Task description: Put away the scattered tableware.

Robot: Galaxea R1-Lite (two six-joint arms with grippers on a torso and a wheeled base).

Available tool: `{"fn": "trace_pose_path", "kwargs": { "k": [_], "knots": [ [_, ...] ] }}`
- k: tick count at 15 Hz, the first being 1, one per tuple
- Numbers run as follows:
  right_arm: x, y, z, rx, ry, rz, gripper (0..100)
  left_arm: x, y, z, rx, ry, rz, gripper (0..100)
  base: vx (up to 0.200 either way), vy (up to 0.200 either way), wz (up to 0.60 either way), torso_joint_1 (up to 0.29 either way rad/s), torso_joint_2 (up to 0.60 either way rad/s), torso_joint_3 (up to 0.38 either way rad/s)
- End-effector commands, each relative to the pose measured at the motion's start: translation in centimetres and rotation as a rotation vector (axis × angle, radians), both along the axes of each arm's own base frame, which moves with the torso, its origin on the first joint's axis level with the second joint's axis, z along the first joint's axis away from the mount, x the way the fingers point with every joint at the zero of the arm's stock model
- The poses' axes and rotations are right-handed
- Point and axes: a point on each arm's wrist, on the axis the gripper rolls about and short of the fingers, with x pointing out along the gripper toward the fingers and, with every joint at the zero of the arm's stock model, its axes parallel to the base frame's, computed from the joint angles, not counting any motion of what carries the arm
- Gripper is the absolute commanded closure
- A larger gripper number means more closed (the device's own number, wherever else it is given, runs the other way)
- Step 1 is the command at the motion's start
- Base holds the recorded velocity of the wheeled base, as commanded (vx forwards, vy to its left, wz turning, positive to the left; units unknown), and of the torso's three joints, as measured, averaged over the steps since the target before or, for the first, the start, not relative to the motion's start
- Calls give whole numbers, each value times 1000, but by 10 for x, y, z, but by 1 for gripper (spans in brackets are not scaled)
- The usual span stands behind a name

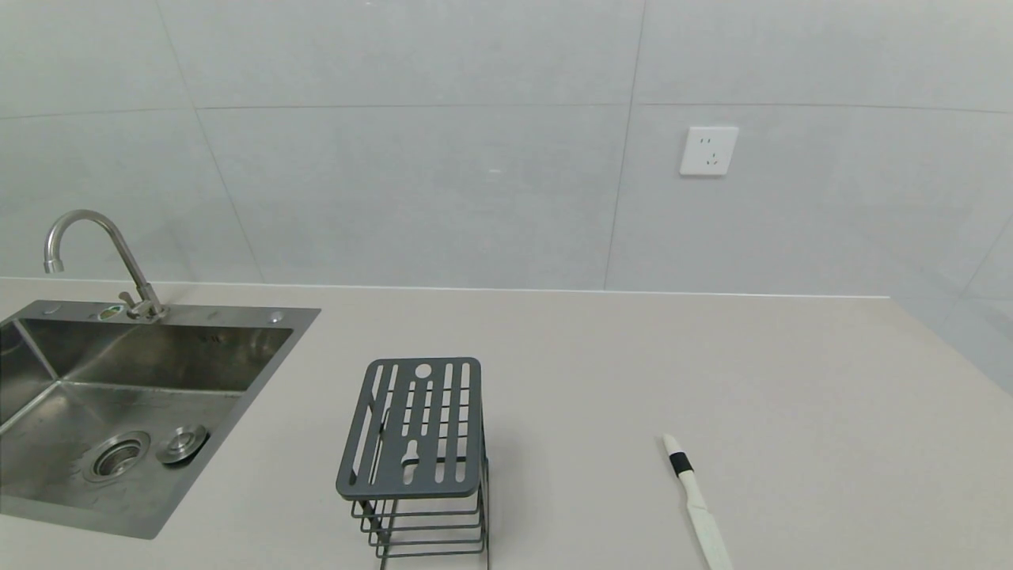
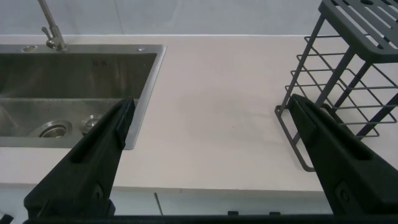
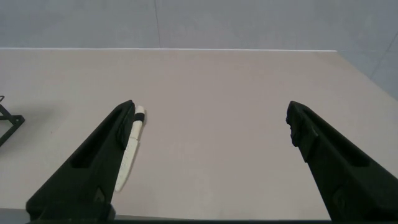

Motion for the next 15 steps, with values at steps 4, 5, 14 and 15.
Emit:
{"fn": "trace_pose_path", "kwargs": {
  "k": [4, 5, 14, 15],
  "knots": [
    [0, 0, 0, 4, 1, 2, 0, 0, 0, 0, -1, 2, -1, 0, 0, 0, 0, 0, 0, 0],
    [0, 0, 0, -3, -1, 7, 0, 0, 0, 0, -1, 2, 0, 0, 0, 0, 0, 0, 0, 0],
    [-4, 3, 25, -44, -225, 104, 0, 0, 0, 0, 2, 2, 0, 0, 0, 0, 0, 0, 0, 0],
    [-4, 3, 30, -46, -197, 134, 0, 0, 0, 0, 2, 2, 0, 0, 0, 0, 0, 0, 0, 0]
  ]
}}
